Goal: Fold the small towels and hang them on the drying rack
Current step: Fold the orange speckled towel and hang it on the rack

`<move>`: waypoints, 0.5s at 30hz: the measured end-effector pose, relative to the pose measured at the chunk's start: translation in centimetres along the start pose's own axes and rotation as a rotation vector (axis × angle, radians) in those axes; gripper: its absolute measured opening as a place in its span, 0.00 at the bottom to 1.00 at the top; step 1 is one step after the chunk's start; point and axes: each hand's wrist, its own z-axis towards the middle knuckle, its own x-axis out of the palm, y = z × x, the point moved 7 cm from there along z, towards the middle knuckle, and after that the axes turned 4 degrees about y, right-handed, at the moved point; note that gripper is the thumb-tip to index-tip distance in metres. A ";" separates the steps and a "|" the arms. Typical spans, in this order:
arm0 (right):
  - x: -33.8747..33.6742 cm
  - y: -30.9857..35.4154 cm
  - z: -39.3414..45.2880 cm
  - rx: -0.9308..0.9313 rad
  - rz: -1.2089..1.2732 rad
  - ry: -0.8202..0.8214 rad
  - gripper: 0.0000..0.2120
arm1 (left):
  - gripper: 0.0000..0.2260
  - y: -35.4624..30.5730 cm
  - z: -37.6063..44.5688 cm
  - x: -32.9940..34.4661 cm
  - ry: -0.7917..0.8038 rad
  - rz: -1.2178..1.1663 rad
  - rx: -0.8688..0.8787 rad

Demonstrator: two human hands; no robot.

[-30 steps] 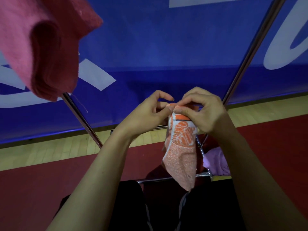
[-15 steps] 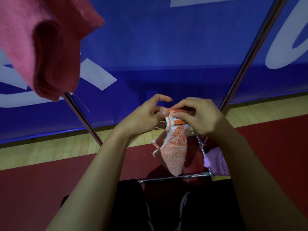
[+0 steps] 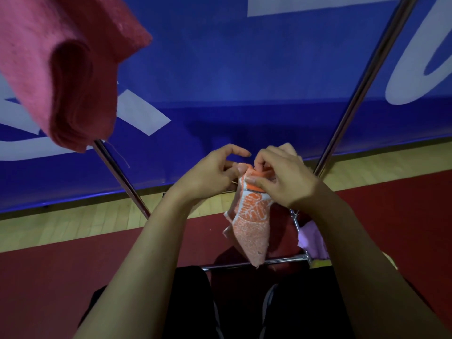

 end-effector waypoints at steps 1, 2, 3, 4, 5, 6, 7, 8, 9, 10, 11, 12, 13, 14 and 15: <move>0.1 0.1 -0.1 -0.007 -0.011 0.002 0.14 | 0.12 0.0 0.0 -0.1 -0.003 0.040 0.002; 0.4 0.0 -0.1 -0.010 -0.003 0.017 0.13 | 0.13 0.1 0.0 0.0 -0.005 0.089 0.005; 0.8 -0.1 -0.1 -0.014 0.011 0.043 0.12 | 0.13 0.1 0.1 0.0 -0.005 0.163 0.015; 1.1 -0.2 -0.1 -0.019 0.020 0.070 0.11 | 0.13 0.1 0.2 0.1 -0.001 0.256 0.030; 1.3 -0.3 -0.1 -0.029 0.022 0.090 0.09 | 0.13 0.3 0.3 0.3 0.004 0.347 0.039; 1.4 -0.4 0.0 -0.045 0.025 0.099 0.08 | 0.13 0.5 0.4 0.4 0.008 0.417 0.035; 1.4 -0.3 0.0 -0.063 0.034 0.101 0.07 | 0.13 0.6 0.5 0.4 0.009 0.460 0.028; 1.4 -0.2 0.1 -0.079 0.046 0.097 0.06 | 0.13 0.7 0.6 0.3 0.006 0.487 0.023; 1.3 0.0 0.2 -0.092 0.057 0.089 0.05 | 0.13 0.6 0.6 0.2 0.004 0.505 0.023; 1.2 0.1 0.3 -0.097 0.064 0.083 0.04 | 0.13 0.6 0.7 0.1 0.004 0.519 0.023; 1.1 0.1 0.4 -0.096 0.068 0.082 0.03 | 0.13 0.6 0.7 0.0 0.011 0.530 0.023; 1.1 0.1 0.5 -0.095 0.072 0.083 0.03 | 0.13 0.5 0.7 0.0 0.022 0.539 0.025; 1.0 0.2 0.6 -0.101 0.076 0.084 0.03 | 0.14 0.6 0.6 0.1 0.035 0.547 0.030; 1.0 0.3 0.6 -0.112 0.083 0.082 0.03 | 0.15 0.6 0.7 0.2 0.045 0.553 0.034; 1.0 0.4 0.6 -0.122 0.097 0.080 0.04 | 0.16 0.6 0.7 0.3 0.053 0.553 0.037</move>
